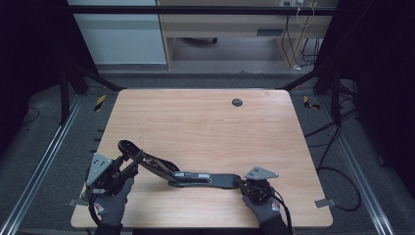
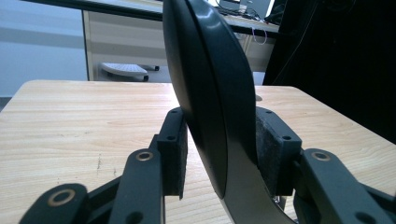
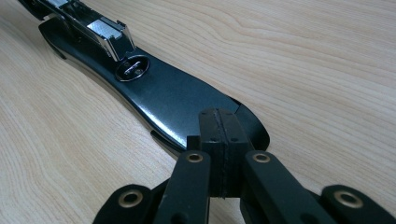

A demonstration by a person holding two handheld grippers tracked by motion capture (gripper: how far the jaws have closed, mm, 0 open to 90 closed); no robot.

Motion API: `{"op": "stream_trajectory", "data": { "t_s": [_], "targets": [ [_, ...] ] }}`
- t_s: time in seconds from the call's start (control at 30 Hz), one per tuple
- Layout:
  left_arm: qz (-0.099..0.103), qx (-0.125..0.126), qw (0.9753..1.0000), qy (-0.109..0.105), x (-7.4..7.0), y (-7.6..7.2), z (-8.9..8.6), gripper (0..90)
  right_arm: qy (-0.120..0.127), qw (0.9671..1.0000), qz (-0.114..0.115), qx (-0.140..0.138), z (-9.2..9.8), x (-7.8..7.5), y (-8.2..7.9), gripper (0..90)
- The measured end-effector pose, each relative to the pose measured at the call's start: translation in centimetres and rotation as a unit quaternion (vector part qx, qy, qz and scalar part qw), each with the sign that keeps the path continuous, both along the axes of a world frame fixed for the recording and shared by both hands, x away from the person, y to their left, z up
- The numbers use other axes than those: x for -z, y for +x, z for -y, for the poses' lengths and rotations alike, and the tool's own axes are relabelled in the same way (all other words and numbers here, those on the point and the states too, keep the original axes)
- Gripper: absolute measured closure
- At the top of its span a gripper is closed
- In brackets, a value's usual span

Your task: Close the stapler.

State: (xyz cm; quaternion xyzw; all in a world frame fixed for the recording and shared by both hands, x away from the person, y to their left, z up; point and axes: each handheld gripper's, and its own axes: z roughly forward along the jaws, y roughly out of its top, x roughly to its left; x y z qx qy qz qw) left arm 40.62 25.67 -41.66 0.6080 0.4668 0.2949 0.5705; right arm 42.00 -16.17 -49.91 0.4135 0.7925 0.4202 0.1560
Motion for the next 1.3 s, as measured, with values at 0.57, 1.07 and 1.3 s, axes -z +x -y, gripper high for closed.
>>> {"op": "stream_trajectory", "data": {
  "t_s": [0.57, 1.07, 1.3],
  "targets": [
    [0.018, 0.026, 0.9995, 0.008, -1.7, 0.0, 3.0, 61.1, 0.004, 1.0, 0.002, 0.003, 0.1, 0.1, 0.1, 90.0],
    [0.036, 0.021, 0.9982, 0.044, -2.3, -0.2, 5.4, 61.1, 0.009, 0.9999, -0.004, 0.004, 0.1, 0.1, 0.1, 90.0],
    [0.044, 0.02, 0.9968, 0.063, -2.5, -0.3, 6.3, 61.0, 0.01, 0.9999, -0.005, 0.005, 0.2, 0.1, 0.1, 90.0]
  ]
}}
